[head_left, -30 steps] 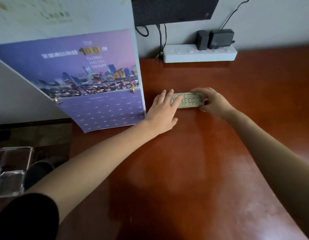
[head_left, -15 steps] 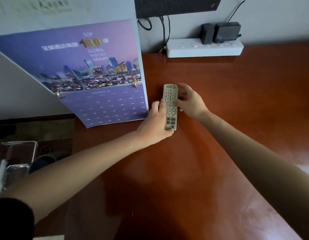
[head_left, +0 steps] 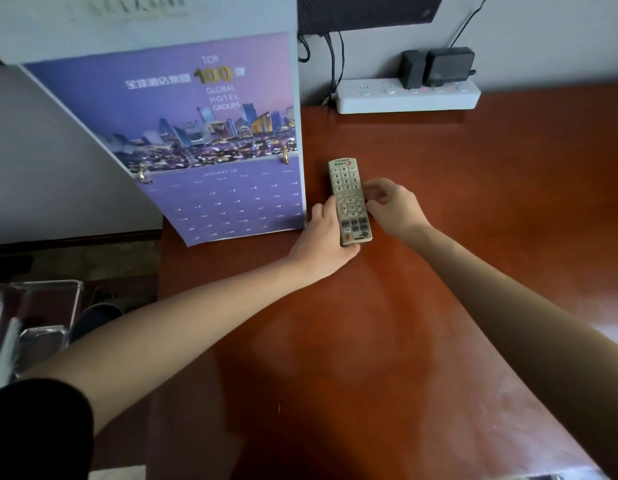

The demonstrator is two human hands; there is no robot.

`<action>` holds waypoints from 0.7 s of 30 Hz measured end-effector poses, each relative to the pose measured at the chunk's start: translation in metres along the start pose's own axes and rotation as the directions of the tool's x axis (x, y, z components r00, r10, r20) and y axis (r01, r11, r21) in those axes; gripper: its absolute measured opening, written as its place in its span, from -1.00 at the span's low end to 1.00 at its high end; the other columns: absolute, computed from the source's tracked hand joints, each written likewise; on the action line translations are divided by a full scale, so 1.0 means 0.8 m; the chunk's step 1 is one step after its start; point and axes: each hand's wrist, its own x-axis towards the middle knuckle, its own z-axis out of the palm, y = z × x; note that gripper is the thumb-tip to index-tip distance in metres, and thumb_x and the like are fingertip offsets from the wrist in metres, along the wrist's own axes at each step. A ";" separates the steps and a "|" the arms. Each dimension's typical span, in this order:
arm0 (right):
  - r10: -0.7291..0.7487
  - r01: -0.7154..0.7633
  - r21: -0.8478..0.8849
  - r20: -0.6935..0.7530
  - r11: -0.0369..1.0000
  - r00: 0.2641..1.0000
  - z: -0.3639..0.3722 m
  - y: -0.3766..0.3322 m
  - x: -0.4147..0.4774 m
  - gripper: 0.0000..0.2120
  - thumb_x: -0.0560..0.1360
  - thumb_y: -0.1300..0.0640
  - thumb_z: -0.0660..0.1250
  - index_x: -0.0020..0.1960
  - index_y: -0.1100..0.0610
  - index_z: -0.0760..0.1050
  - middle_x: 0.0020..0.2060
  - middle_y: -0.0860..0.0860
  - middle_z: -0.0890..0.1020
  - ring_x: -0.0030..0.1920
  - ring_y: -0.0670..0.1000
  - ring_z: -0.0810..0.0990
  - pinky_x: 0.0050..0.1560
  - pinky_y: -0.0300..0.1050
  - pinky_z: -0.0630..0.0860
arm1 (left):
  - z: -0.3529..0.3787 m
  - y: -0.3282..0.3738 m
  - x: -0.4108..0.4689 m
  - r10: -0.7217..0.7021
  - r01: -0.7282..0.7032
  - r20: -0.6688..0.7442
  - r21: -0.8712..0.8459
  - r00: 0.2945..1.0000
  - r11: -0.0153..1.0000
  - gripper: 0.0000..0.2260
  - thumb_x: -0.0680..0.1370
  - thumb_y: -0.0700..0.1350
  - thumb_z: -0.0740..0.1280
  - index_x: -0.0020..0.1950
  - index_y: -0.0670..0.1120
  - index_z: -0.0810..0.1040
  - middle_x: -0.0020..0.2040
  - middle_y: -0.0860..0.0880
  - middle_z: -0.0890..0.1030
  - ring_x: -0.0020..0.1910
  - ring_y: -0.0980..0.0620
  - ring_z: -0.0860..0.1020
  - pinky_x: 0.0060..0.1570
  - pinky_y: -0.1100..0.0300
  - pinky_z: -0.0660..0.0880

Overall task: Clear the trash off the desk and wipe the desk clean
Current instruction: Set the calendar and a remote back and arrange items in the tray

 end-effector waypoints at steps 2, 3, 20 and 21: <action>-0.050 0.045 -0.096 -0.053 0.994 0.997 0.005 0.000 -0.024 -0.67 0.49 0.30 0.15 0.22 0.15 0.48 0.06 0.07 0.58 0.01 0.01 0.51 -0.05 -0.26 0.36 | -0.012 -0.005 -0.022 0.029 -0.036 0.082 0.080 0.996 0.996 -0.45 0.51 -0.08 0.31 0.44 -0.12 0.18 0.28 -0.11 0.35 0.17 -0.06 0.47 0.14 0.12 0.41; -0.077 0.066 -0.135 -0.081 0.989 0.994 0.009 0.000 -0.038 -0.67 0.48 0.31 0.15 0.21 0.16 0.48 0.06 0.09 0.57 0.02 0.04 0.51 -0.05 -0.25 0.36 | -0.019 -0.009 -0.034 0.045 -0.061 0.126 0.126 0.991 0.990 -0.52 0.54 -0.08 0.28 0.41 -0.12 0.22 0.27 -0.09 0.38 0.14 -0.06 0.49 0.10 0.11 0.42; -0.444 0.293 -0.629 -0.093 0.720 0.891 0.274 -0.136 -0.336 -0.64 0.44 0.23 0.34 0.23 0.19 0.49 -0.01 0.15 0.58 -0.13 0.23 0.53 -0.25 0.06 0.56 | -0.176 -0.239 -0.312 0.521 -0.636 0.375 0.551 0.767 0.539 -0.53 0.56 0.02 0.20 0.45 -0.07 0.28 0.34 -0.04 0.41 0.26 -0.07 0.41 0.12 0.01 0.41; -0.452 0.291 -0.638 -0.100 0.713 0.886 0.294 -0.145 -0.353 -0.65 0.44 0.22 0.35 0.23 0.18 0.48 -0.01 0.14 0.59 -0.14 0.22 0.53 -0.26 0.04 0.55 | -0.185 -0.258 -0.329 0.536 -0.664 0.398 0.530 0.744 0.528 -0.53 0.55 0.01 0.21 0.44 -0.07 0.30 0.34 -0.05 0.42 0.26 -0.07 0.41 0.12 0.00 0.41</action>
